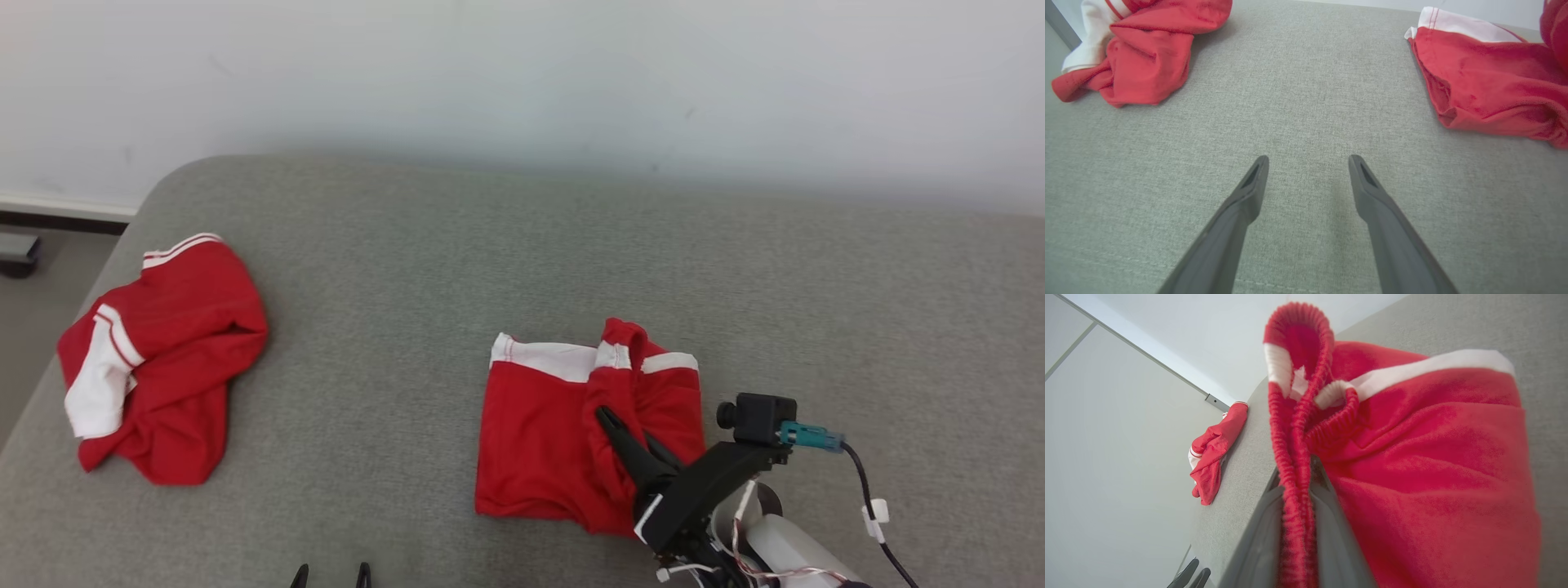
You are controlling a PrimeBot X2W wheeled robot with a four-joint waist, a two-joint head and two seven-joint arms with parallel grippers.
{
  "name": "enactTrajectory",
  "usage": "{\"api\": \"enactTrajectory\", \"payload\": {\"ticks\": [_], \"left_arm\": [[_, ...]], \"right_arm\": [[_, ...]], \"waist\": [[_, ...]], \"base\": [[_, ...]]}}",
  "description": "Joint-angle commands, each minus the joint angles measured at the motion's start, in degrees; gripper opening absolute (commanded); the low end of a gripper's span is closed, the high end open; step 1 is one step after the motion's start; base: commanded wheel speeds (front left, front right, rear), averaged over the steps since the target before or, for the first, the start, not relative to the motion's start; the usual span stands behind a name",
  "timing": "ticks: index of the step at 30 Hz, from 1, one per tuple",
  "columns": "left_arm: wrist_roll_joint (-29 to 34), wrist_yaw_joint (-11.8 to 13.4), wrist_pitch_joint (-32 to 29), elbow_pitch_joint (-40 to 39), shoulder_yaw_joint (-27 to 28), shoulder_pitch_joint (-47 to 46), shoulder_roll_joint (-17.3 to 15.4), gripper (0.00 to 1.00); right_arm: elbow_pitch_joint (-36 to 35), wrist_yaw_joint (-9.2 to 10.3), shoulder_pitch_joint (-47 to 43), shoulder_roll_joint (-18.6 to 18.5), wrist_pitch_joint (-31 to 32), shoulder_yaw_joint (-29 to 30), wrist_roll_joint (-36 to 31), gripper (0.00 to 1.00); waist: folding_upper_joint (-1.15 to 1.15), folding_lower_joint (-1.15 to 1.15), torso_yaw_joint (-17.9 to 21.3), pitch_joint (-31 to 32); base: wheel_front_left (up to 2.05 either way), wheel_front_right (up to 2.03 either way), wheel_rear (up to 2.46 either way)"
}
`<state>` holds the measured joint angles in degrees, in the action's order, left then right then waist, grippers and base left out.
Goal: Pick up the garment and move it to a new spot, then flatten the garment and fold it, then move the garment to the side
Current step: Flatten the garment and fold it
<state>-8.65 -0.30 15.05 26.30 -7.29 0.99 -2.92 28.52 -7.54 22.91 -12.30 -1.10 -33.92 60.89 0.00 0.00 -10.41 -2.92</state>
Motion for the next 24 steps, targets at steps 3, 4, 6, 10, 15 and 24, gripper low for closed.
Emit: {"api": "enactTrajectory", "payload": {"ticks": [3,4,6,10,15,24], "left_arm": [[0.2,0.2,0.2,0.2,-0.1,-0.1,0.1,1.00],[0.3,0.2,0.2,0.2,-0.1,0.0,0.1,1.00],[0.6,0.2,0.2,0.2,0.1,0.4,0.0,1.00],[0.8,0.4,0.2,-0.1,0.4,1.1,0.0,1.00],[1.2,0.9,0.2,-0.8,1.6,1.0,0.1,1.00],[1.2,1.2,0.2,-2.9,2.2,0.3,0.1,1.00]], "right_arm": [[3.8,0.12,3.1,2.0,-2.1,-1.8,-1.6,0.00],[4.9,0.12,3.8,2.6,-2.7,-2.2,-1.8,0.00],[7.6,0.12,5.1,3.7,-3.9,-2.5,-2.3,0.20],[10.4,0.11,7.0,5.8,-6.9,-3.9,-2.3,1.00],[12.5,0.12,7.8,4.6,-12.0,-5.4,-4.4,1.00],[14.3,0.12,4.3,1.9,-14.1,4.3,-10.8,1.00]], "waist": [[0.00,0.00,-4.0,-0.6],[0.00,0.00,-4.6,-0.5],[0.00,0.00,-5.5,-0.5],[0.00,0.00,-6.3,-0.1],[0.00,0.00,-4.9,0.7],[0.00,0.00,-0.6,1.7]], "base": [[0.00,0.00,0.00],[0.00,0.00,0.00],[0.00,0.00,0.00],[0.00,0.00,0.00],[0.00,0.00,0.00],[0.00,0.00,0.00]]}}
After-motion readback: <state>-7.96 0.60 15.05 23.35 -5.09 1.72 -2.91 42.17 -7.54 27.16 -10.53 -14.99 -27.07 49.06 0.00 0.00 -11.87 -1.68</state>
